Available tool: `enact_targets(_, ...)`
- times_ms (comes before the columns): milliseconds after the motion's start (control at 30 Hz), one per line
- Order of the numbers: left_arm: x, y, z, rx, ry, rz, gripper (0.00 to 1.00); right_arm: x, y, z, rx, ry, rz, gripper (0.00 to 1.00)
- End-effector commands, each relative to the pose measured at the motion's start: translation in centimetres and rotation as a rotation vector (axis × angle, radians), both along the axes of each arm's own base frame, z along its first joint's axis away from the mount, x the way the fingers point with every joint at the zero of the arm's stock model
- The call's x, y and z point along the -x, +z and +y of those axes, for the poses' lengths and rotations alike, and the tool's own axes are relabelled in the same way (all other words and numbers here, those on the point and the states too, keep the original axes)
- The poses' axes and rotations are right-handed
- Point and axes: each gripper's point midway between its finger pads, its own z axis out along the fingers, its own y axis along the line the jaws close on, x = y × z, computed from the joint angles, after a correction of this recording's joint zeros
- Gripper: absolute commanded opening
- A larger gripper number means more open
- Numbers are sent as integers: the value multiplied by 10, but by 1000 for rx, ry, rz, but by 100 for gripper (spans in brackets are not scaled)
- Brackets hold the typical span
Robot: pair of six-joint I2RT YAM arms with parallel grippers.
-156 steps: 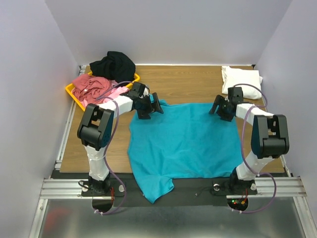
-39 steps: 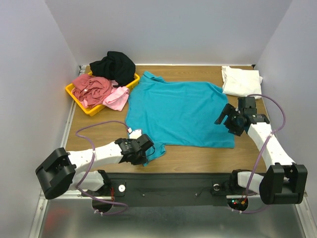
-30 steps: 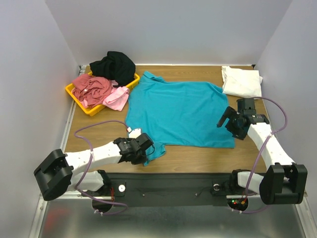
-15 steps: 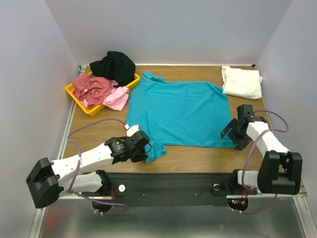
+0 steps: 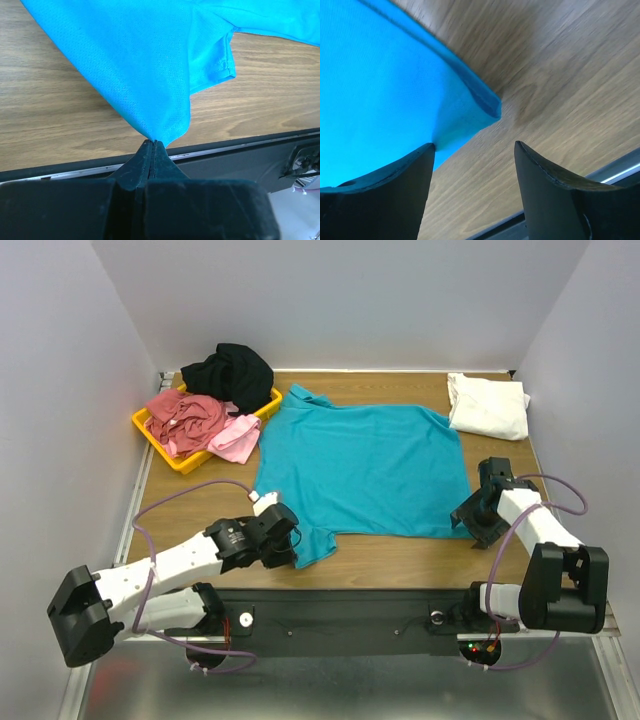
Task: Fold and stack the t-shirts
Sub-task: Flatten the tshirt out
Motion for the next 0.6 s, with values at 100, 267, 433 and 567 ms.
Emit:
enact_targets(100,5,-4,8,2,12,8,0,1,6,-22,65,-103,-23,67)
enact_targets(267,5,-4,10,10,24,6,0,1,4,-26,68,-123,-14,61)
enact_targets(433,5,-4,10,13,26,8,0,4,0,-26,70,-134,4,61)
enact_targets(567,5,-6,13,2,21,9,0,4,-2,-29,82,-151,12,57)
